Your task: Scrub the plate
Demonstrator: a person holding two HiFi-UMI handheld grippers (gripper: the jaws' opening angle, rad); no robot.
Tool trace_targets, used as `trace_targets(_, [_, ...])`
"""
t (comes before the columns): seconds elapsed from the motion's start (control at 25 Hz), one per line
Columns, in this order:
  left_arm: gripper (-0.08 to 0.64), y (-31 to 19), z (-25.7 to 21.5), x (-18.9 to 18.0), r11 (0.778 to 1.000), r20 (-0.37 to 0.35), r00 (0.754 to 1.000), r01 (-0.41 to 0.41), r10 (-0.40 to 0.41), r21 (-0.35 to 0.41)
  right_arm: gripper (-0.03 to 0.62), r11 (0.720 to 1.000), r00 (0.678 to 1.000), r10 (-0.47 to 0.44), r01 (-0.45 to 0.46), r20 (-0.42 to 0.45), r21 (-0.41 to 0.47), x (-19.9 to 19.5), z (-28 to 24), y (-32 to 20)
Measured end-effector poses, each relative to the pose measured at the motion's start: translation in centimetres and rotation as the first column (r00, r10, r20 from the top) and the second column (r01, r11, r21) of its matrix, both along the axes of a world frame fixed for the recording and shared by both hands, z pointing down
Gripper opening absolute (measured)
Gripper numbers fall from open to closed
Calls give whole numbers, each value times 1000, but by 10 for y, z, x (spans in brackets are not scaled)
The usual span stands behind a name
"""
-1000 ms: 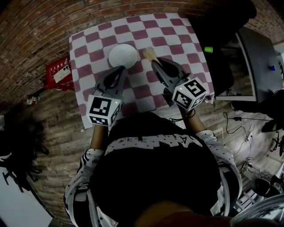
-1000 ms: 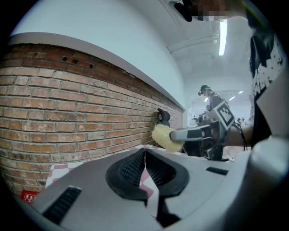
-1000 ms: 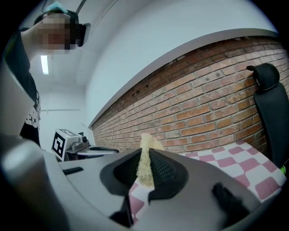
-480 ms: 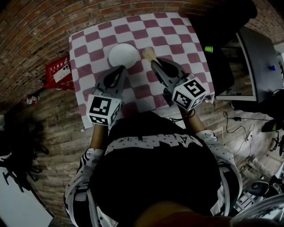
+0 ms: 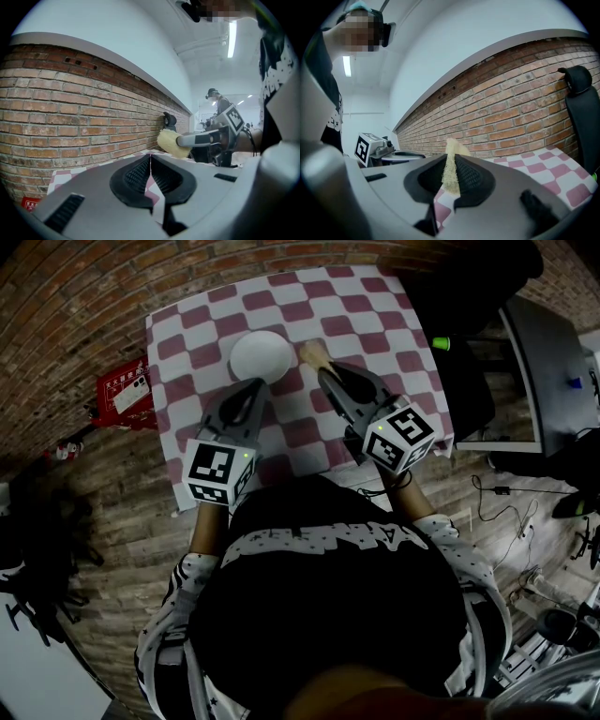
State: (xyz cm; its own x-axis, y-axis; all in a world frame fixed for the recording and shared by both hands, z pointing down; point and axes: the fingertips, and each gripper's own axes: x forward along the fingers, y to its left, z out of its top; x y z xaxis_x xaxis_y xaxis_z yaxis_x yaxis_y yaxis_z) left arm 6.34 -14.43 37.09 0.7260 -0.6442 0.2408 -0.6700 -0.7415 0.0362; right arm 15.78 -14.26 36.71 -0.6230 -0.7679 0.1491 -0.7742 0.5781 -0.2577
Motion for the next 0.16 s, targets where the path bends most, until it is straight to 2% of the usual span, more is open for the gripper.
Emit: trace_targets(0.16, [14, 2, 0, -2, 1000, -2, 1000, 0, 0, -1, 54, 1000, 1000, -1, 1, -4, 3, -2, -1, 2])
